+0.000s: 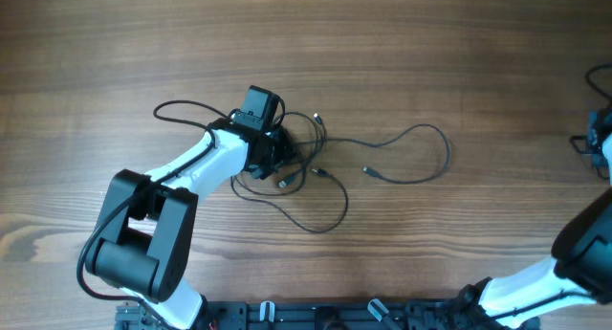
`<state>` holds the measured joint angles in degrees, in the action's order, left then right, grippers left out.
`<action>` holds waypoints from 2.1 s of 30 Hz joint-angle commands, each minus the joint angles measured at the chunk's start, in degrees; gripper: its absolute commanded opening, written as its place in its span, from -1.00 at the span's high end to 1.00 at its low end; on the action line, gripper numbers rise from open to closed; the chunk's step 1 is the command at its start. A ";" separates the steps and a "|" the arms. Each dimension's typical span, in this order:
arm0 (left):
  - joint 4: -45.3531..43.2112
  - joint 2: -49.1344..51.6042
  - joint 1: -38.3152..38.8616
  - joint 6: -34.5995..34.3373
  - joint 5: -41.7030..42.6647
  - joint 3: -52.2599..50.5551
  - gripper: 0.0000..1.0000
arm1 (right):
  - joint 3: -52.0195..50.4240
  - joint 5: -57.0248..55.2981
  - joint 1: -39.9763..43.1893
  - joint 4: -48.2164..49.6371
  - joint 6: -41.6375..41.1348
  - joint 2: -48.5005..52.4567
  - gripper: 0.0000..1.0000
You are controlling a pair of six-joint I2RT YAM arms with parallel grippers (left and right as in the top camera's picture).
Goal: Untangle cables
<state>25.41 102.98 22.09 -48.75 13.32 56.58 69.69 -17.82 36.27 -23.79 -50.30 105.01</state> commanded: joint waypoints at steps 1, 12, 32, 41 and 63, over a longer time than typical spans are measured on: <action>-0.13 2.05 0.33 -2.71 -1.40 -1.51 -0.09 | -0.07 10.71 -0.57 0.63 0.83 5.79 0.11; -3.76 2.05 4.46 -2.69 -1.46 -1.51 -0.34 | 0.48 40.37 -0.81 1.05 8.17 -5.75 -0.99; -2.89 2.05 11.76 -2.69 -3.85 -1.51 -0.44 | -16.04 -10.97 -3.21 -9.20 -0.76 -10.29 -0.99; -2.93 2.05 13.55 -2.69 -3.87 -1.51 -0.42 | -17.92 -2.56 -3.21 0.28 2.75 -8.02 0.91; -3.85 2.05 13.55 -2.71 -3.87 -1.51 -0.40 | -17.77 -1.14 -3.17 0.28 9.68 -7.56 -0.57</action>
<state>21.32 103.07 35.22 -51.35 10.28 56.62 53.19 -19.46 33.10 -23.24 -41.25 96.44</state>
